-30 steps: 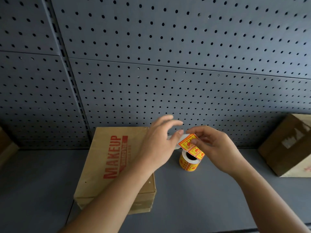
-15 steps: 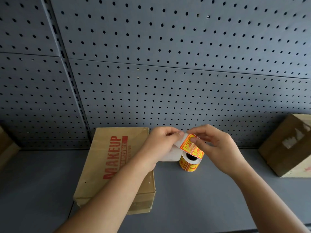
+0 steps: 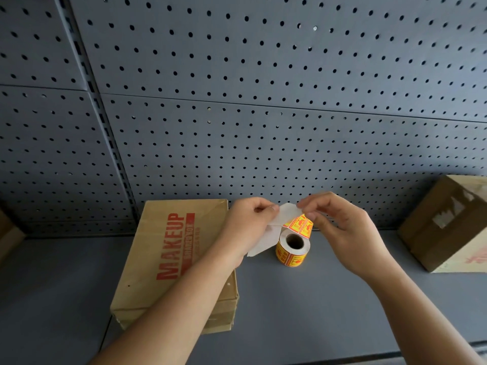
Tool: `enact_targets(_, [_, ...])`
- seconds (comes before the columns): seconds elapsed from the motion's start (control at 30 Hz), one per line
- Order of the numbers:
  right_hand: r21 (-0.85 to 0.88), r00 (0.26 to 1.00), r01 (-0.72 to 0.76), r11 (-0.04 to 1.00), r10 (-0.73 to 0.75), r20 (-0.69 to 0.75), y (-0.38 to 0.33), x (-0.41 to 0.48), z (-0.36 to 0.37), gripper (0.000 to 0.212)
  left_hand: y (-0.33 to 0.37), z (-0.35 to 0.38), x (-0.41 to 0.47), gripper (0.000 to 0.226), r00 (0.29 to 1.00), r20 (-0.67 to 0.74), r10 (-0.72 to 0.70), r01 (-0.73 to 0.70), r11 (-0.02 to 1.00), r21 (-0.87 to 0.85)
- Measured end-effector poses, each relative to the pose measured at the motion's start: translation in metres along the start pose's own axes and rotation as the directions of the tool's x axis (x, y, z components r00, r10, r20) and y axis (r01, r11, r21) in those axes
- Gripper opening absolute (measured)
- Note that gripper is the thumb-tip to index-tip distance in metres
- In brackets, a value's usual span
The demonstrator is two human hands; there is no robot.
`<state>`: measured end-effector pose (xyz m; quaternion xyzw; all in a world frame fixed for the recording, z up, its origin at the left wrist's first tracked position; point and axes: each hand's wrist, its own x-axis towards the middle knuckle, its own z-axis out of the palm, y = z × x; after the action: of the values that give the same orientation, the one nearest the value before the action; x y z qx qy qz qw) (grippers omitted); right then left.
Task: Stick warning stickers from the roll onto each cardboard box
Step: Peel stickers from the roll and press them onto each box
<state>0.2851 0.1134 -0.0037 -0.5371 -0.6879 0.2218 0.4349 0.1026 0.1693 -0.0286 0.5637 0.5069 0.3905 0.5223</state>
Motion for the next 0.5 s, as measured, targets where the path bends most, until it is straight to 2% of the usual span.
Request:
enact_targets(0.17, [0.046, 0.998, 0.023, 0.999, -0.021, -0.061, -0.005, -0.004, -0.009, 0.027, -0.003, 0.003, 0.002, 0.017, 0.995, -0.059, 0.083, -0.071, 0.980, 0.185])
enact_targets(0.3, [0.137, 0.991, 0.067, 0.988, -0.050, -0.128, -0.009, -0.004, -0.015, 0.018, -0.002, 0.004, 0.000, 0.015, 0.986, -0.089, 0.138, -0.102, 0.939, 0.328])
enact_targets(0.43, [0.221, 0.984, 0.083, 0.972, -0.045, -0.172, -0.017, -0.001, -0.019, 0.010, 0.000, 0.001, -0.008, 0.017, 0.968, -0.038, 0.246, -0.183, 0.807, 0.562])
enact_targets(0.5, [0.222, 0.988, 0.071, 0.972, -0.037, -0.152, -0.021, 0.001, -0.018, 0.015, 0.004, -0.002, -0.014, 0.018, 0.962, -0.012, 0.274, -0.214, 0.777, 0.592])
